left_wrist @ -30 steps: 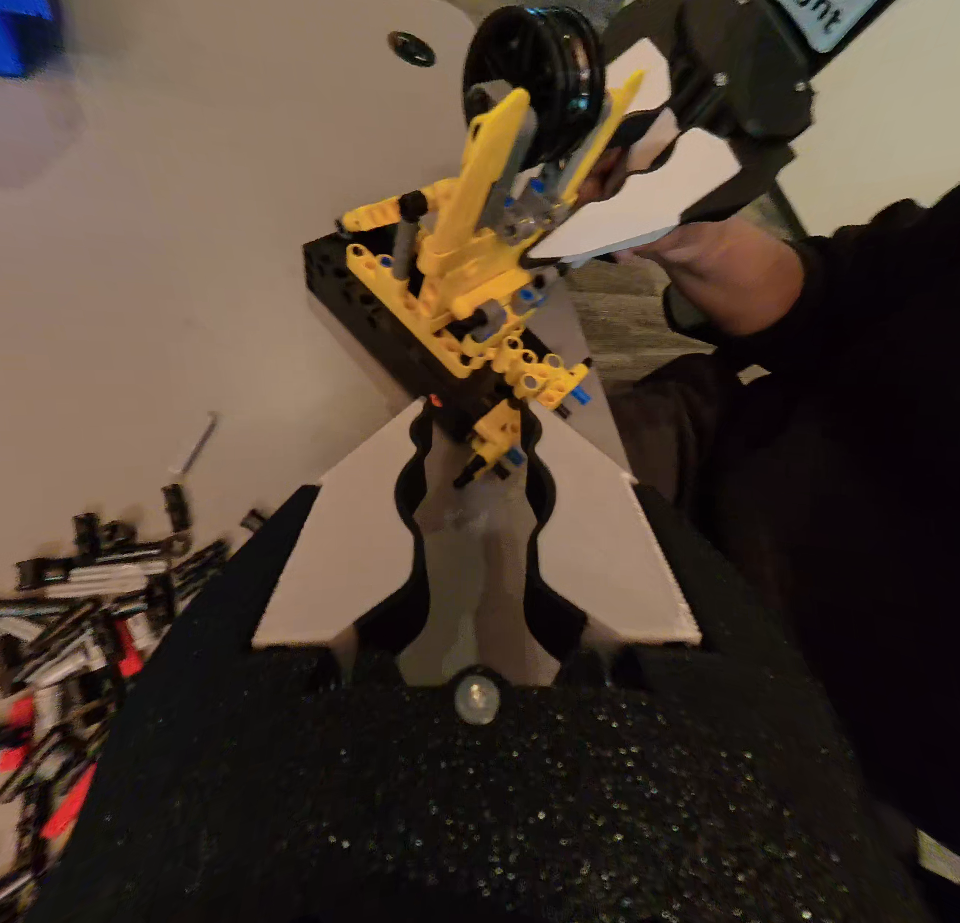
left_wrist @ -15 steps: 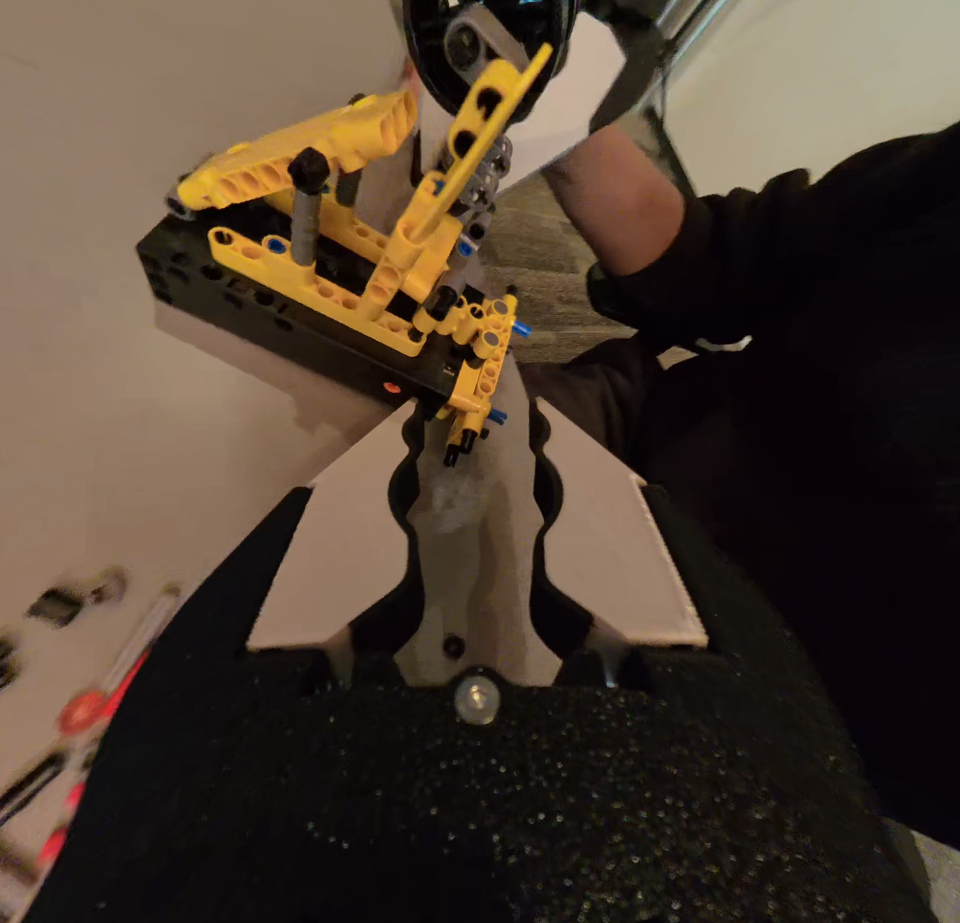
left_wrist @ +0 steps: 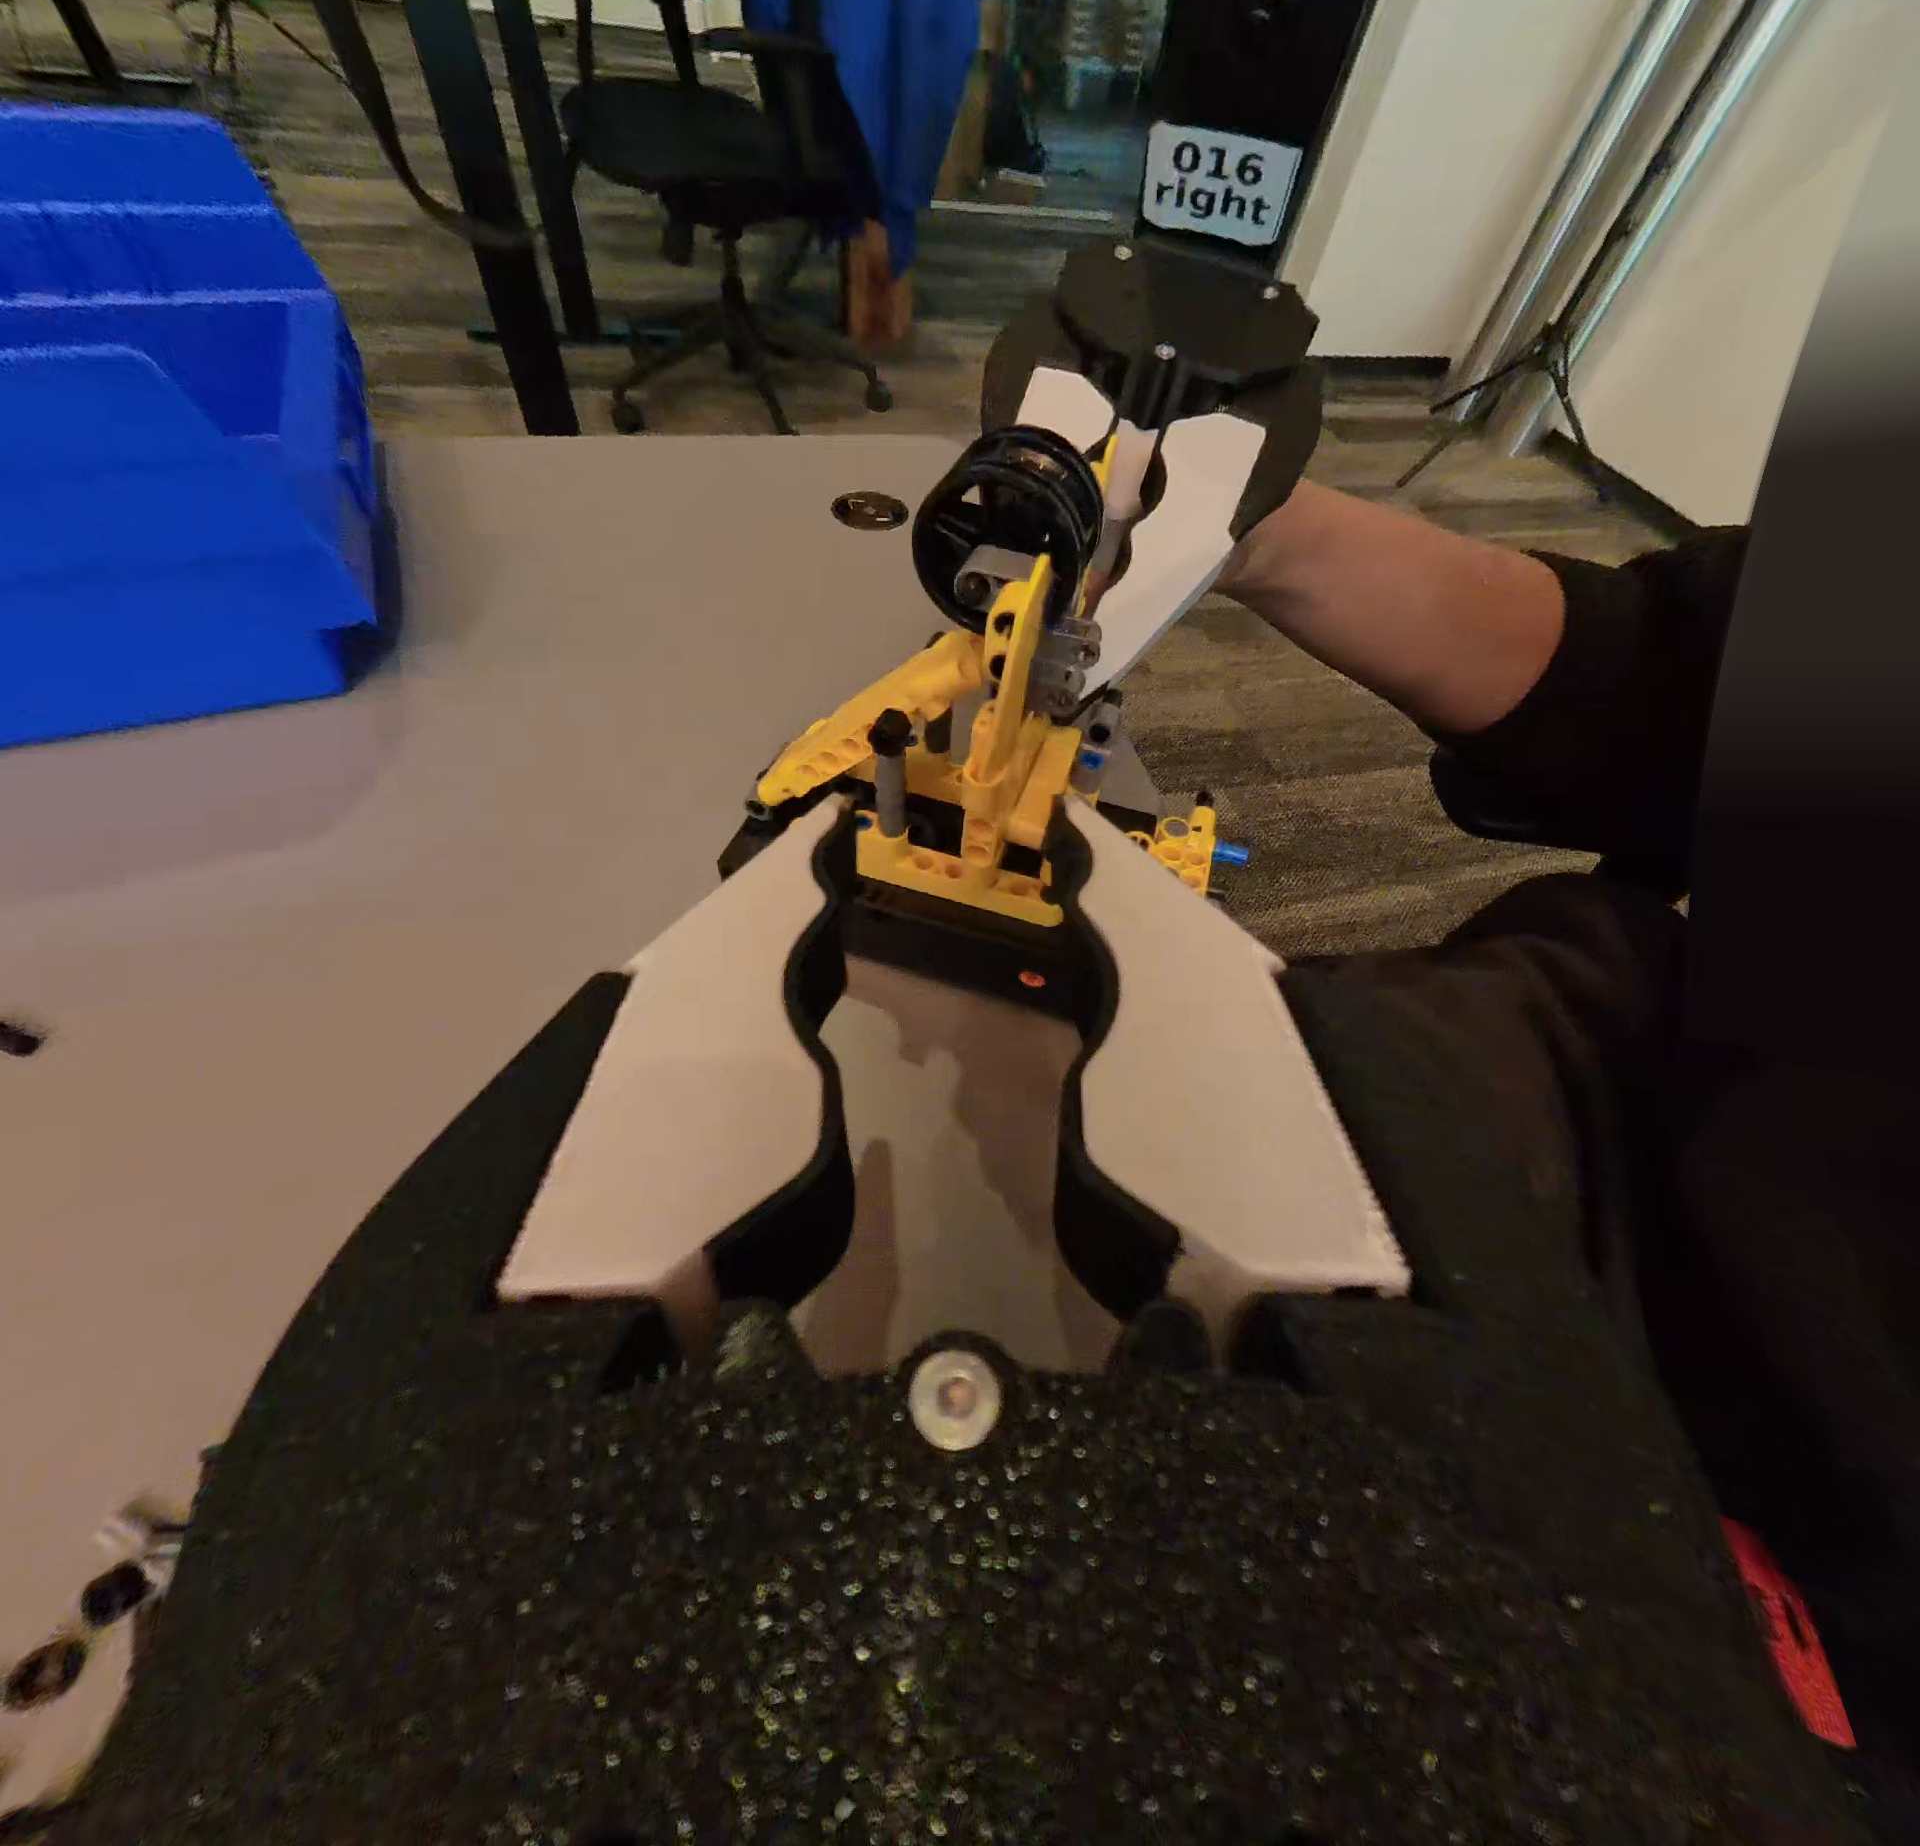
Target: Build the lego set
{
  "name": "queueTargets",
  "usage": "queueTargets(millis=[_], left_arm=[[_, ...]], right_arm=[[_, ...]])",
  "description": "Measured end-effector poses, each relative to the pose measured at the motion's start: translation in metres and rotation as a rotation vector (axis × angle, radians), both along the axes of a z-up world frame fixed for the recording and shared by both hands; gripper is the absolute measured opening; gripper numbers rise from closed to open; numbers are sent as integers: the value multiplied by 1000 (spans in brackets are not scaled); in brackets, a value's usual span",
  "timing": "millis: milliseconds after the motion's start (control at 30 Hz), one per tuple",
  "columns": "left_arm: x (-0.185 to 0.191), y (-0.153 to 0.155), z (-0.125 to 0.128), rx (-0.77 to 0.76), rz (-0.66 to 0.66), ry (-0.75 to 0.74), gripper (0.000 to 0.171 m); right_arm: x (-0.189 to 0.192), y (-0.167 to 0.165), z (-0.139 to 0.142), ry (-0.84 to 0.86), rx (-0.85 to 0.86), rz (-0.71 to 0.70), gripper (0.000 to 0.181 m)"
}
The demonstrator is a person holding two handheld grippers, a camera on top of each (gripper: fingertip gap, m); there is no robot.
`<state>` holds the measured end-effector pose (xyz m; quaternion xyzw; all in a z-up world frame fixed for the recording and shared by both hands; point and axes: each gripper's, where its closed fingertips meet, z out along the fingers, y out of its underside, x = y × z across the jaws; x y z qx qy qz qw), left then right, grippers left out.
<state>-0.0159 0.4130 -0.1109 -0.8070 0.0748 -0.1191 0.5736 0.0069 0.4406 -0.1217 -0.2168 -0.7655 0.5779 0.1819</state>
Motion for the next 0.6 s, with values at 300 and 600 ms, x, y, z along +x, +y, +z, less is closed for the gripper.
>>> queueTargets(millis=[300,600], left_arm=[[11,11,-8,-33,-79,-95,10],[13,8,-11,-31,-100,-33,9]], right_arm=[[0,1,-1,-22,-26,-6,6],[1,-2,-1,-25,-11,-23,6]])
